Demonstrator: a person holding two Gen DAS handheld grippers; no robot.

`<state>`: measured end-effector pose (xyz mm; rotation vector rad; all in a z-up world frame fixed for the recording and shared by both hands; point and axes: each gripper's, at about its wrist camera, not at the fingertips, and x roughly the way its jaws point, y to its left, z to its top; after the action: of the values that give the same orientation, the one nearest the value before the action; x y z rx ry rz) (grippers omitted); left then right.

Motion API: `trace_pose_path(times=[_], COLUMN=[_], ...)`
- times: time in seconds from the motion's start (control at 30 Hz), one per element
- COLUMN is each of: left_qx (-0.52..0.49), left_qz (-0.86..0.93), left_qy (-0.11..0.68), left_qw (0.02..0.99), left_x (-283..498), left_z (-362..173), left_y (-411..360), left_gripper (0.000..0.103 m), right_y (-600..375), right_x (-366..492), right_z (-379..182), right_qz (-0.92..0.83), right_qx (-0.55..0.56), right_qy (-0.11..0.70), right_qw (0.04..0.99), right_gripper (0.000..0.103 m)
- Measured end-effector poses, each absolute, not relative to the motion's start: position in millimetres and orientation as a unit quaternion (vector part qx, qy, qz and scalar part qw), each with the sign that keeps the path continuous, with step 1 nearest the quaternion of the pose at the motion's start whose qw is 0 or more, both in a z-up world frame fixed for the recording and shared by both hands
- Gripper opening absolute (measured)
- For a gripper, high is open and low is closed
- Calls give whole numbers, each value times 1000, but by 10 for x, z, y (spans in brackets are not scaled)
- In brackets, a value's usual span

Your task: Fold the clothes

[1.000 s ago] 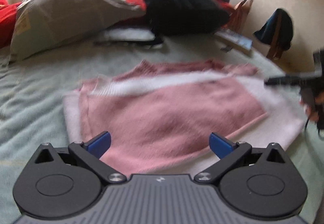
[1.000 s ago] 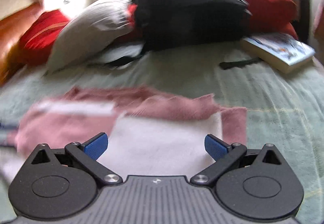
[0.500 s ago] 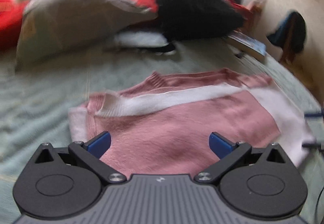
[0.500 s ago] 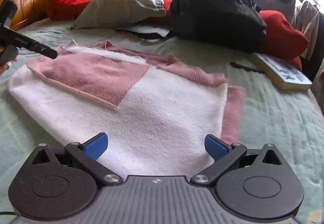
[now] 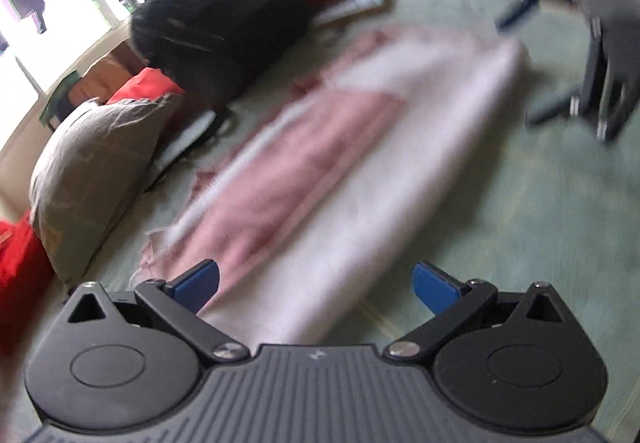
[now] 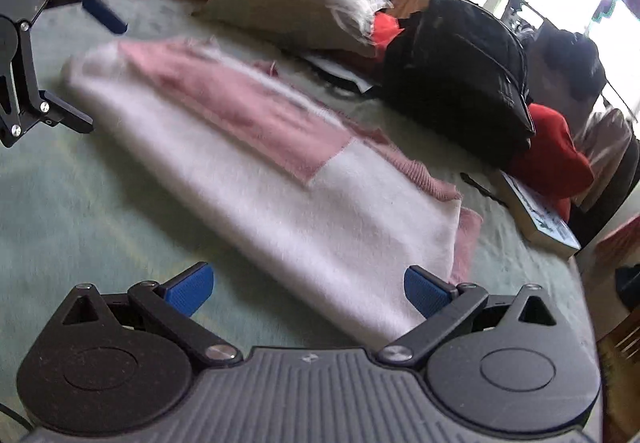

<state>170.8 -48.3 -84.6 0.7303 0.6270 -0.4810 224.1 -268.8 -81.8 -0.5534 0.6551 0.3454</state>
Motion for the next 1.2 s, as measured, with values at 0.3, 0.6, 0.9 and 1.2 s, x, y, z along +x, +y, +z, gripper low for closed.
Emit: trace_pose_path(times=[0.3,0.6,0.9,1.2], left_qx=[372,401,411,454], left_qz=[-181,-178,-181,-183], left_qy=[311,299,288,249], left_qw=[856,847,846,836], left_x=[1652,1693,1819,2015], left_z=[-1005,-1033,-1081,-1170], left_y=[-487,-587,-680,-980], left_gripper=[102,102,102,103], right_y=[-2926,-2644,-2331,-1882], right_x=[2121,2315,2533,2743], right_z=[-940,-975,-996,-1094], right_qz=[139,154,164,181], right_qx=[-258,-292,-338,-397], right_qy=[341,330,306,267], right_qw=[893,884,875,859], right_gripper=[103,103,103,103])
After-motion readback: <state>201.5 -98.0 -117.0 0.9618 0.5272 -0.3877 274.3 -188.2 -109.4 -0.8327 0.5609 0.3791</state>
